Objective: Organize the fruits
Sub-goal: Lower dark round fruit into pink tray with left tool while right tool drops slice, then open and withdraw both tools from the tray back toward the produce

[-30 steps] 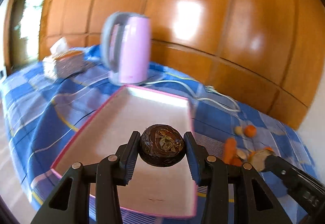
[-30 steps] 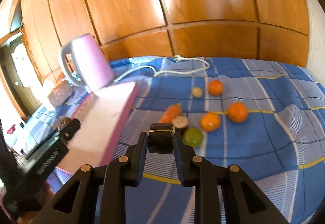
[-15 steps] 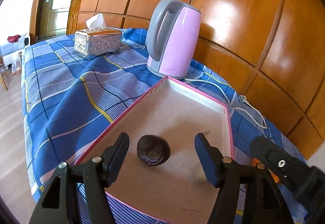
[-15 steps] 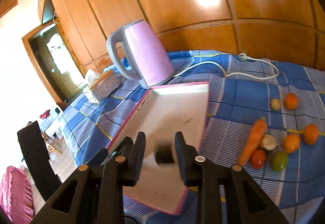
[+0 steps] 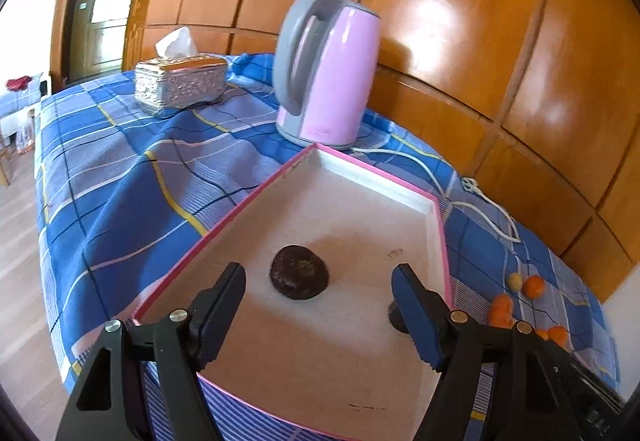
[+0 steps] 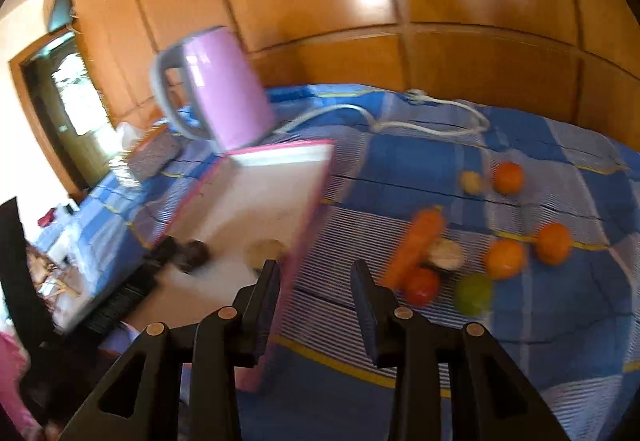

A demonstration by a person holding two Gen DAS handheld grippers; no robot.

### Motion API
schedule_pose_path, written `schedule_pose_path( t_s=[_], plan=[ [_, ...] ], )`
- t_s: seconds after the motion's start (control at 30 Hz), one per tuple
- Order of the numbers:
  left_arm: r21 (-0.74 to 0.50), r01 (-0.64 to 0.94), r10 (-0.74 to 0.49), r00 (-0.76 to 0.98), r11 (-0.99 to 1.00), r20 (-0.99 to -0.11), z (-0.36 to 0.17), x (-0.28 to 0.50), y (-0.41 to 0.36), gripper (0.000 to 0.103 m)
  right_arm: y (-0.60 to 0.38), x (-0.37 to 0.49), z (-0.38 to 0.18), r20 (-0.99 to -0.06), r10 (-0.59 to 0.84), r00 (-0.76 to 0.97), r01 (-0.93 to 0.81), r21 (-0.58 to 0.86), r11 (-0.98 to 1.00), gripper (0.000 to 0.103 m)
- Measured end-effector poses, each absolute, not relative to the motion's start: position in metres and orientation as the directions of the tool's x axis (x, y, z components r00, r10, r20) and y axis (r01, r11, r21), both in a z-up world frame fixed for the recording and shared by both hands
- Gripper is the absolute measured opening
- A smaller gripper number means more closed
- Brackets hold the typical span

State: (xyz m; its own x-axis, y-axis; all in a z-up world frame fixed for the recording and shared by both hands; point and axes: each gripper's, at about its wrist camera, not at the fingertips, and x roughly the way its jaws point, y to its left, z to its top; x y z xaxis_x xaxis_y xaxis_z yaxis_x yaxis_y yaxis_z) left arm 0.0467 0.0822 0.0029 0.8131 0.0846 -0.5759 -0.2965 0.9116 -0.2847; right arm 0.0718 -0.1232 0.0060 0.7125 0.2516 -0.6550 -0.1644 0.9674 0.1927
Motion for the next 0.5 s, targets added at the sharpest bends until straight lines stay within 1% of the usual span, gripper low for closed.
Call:
schedule_pose_path(
  t_s=[0.07,0.3,0.33,0.37,0.4,0.5],
  plan=[
    [-0.276,-0.270,0.066,0.815,0.922,-0.576,0.003,0.047,0.077,0.077,-0.145,0.071,-0.001,-0.671,0.197,0.714,-0.082,0.200,0.976,0.037],
    [-0.247,-0.125,-0.044,0.814,0.961,-0.580,0.006,0.050,0.050,0.079,-0.206,0.068,-0.014,-0.701,0.094,0.707,0.141,0.270,0.953,0.037],
    [-0.242,-0.108,-0.054,0.815,0.964,-0.577,0.007,0.050,0.047,0.082,-0.214,0.068,-0.017,-0.709,0.091,0.700,0.166,0.285,0.944,0.037],
    [-0.241,-0.088,-0.070,0.814,0.966,-0.577,0.007,0.050,0.043,0.086,-0.218,0.068,-0.018,-0.713,0.089,0.695,0.177,0.291,0.940,0.037],
    [-0.241,-0.066,-0.089,0.812,0.968,-0.577,0.007,0.050,0.039,0.087,-0.223,0.068,-0.020,-0.719,0.084,0.690,0.193,0.295,0.936,0.037],
    [-0.212,-0.041,-0.088,0.820,0.976,-0.566,0.010,0.047,0.029,0.087,-0.233,0.069,-0.024,-0.729,0.076,0.680,0.216,0.298,0.930,0.037]
  ],
)
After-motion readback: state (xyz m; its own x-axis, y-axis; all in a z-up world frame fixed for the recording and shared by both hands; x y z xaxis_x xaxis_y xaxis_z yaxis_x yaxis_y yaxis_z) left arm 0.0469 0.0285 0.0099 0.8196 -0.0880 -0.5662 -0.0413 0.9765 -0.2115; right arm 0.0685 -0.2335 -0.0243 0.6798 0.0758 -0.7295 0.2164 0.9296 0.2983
